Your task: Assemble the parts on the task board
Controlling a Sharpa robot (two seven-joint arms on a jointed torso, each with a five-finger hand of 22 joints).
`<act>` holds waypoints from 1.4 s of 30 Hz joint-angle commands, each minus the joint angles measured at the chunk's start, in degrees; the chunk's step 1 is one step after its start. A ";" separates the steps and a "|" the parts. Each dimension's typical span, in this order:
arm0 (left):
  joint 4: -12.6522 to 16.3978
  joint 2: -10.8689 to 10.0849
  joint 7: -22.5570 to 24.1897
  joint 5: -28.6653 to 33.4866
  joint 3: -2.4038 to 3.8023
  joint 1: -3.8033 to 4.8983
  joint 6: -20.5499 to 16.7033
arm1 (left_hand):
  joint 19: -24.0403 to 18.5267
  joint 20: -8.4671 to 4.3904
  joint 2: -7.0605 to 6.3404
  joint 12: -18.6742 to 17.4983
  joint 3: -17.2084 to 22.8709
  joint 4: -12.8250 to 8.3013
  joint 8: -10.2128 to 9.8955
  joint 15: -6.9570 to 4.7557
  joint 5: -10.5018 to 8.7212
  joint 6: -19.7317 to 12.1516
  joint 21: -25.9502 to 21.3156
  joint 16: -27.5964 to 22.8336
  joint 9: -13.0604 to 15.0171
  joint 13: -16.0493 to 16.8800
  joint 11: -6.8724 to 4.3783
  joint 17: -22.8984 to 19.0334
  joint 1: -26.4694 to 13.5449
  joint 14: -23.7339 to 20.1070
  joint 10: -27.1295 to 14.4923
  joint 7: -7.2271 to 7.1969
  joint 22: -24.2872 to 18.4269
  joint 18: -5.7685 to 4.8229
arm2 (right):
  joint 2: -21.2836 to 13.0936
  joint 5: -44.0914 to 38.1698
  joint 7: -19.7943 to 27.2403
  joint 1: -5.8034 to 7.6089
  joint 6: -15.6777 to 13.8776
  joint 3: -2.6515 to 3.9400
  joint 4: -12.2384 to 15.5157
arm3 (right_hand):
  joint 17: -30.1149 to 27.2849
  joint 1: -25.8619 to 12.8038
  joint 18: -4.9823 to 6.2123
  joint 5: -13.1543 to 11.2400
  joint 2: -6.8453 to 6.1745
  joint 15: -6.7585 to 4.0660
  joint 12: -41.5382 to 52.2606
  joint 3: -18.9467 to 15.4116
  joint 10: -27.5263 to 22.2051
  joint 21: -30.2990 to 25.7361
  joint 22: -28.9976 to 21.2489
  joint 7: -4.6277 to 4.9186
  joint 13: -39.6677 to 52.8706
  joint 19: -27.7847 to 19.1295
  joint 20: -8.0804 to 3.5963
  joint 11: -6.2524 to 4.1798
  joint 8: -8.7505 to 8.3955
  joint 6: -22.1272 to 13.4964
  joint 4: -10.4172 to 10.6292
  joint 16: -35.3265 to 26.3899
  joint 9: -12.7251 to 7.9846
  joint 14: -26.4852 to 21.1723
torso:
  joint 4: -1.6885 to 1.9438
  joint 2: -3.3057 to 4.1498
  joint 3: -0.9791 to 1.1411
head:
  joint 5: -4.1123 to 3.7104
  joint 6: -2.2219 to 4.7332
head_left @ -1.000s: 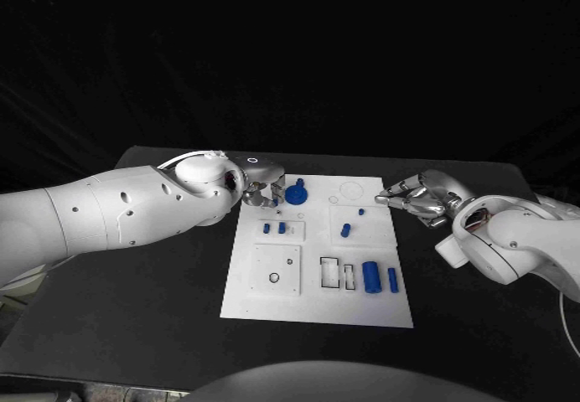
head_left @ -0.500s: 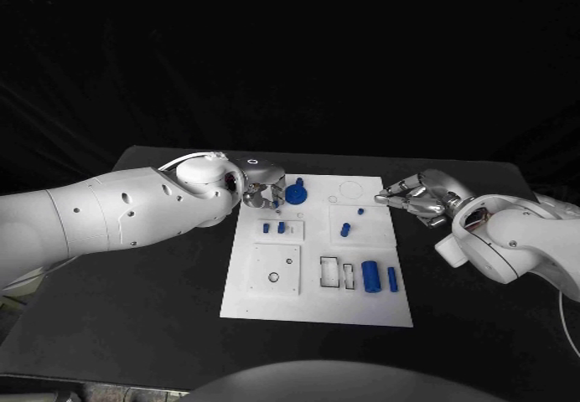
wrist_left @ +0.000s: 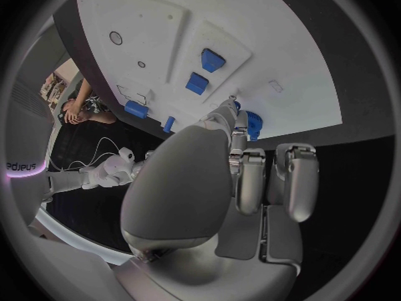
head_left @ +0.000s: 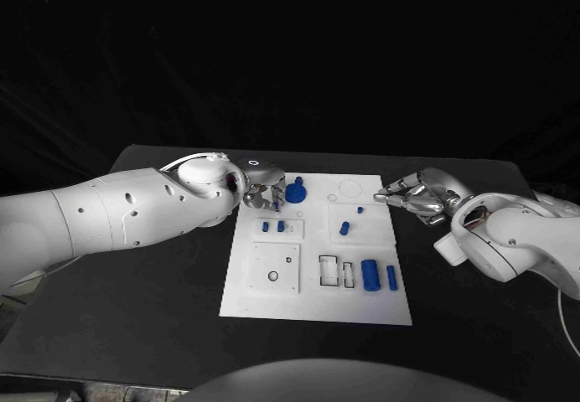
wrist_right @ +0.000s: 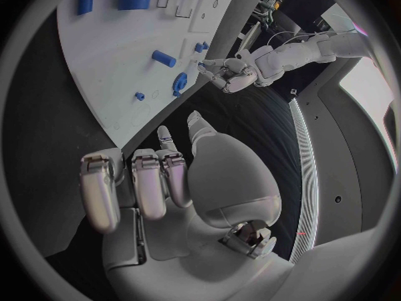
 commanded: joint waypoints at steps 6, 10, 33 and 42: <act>-0.59 0.65 1.05 0.36 0.03 -0.09 1.31 | 6.13 0.25 0.61 -0.33 0.04 0.28 -0.30 0.45 0.25 -0.03 0.14 0.15 0.02 0.05 0.15 15.05 0.05 6.15 0.11 0.38 15.10 -0.43 | 0.01 -0.21 0.03 -0.04 0.76 -0.01 0.11 | 15.08 -0.17 -0.38 0.13 0.61 0.02 -0.19 0.01 6.01 0.26 15.09 -0.16 15.09 6.00 0.14 -0.33 0.00 0.32 0.22 0.23 0.04 6.08 | -0.02 -0.04 0.01 | -0.12 -0.15; -0.96 0.88 1.09 0.37 0.03 -0.15 1.65 | 6.13 0.25 0.61 -0.34 0.05 0.28 -0.30 0.45 0.25 -0.03 0.14 0.15 0.02 0.05 0.15 15.05 0.05 6.15 0.11 0.38 15.10 -0.43 | 0.00 -0.21 -0.01 -0.04 0.81 -0.01 0.12 | 15.08 -0.17 -0.38 0.13 0.61 0.02 -0.19 0.01 6.01 0.26 15.09 -0.16 15.09 6.00 0.14 -0.33 0.00 0.32 0.22 0.23 0.04 6.08 | -0.01 -0.02 0.01 | -0.21 -0.06; -2.70 1.94 2.23 0.97 0.02 -0.56 3.71 | 6.13 0.28 0.63 -0.49 0.13 0.34 -0.40 0.50 0.25 -0.14 0.14 0.15 -0.02 0.05 0.21 15.05 0.11 6.15 0.04 0.43 15.10 -0.43 | 0.05 -0.21 -0.14 -0.04 1.04 -0.01 0.04 | 15.08 -0.14 -0.38 0.12 0.66 -0.01 -0.19 -0.06 6.01 0.26 15.09 -0.15 15.09 6.00 0.11 -0.34 0.02 0.41 0.25 0.23 0.05 6.08 | 0.00 -0.04 0.01 | -0.15 -0.17; -2.99 2.16 1.87 1.06 0.02 -0.57 5.43 | 6.13 0.29 0.63 -0.54 0.16 0.36 -0.43 0.52 0.25 -0.17 0.14 0.15 -0.04 0.05 0.22 15.05 0.14 6.15 0.02 0.45 15.10 -0.43 | 0.05 -0.21 -0.17 -0.04 1.10 -0.01 0.05 | 15.08 -0.14 -0.38 0.11 0.67 -0.01 -0.19 -0.09 6.01 0.26 15.09 -0.16 15.09 6.00 0.10 -0.34 0.03 0.44 0.26 0.23 0.06 6.08 | 0.05 -0.02 0.02 | -0.16 -0.17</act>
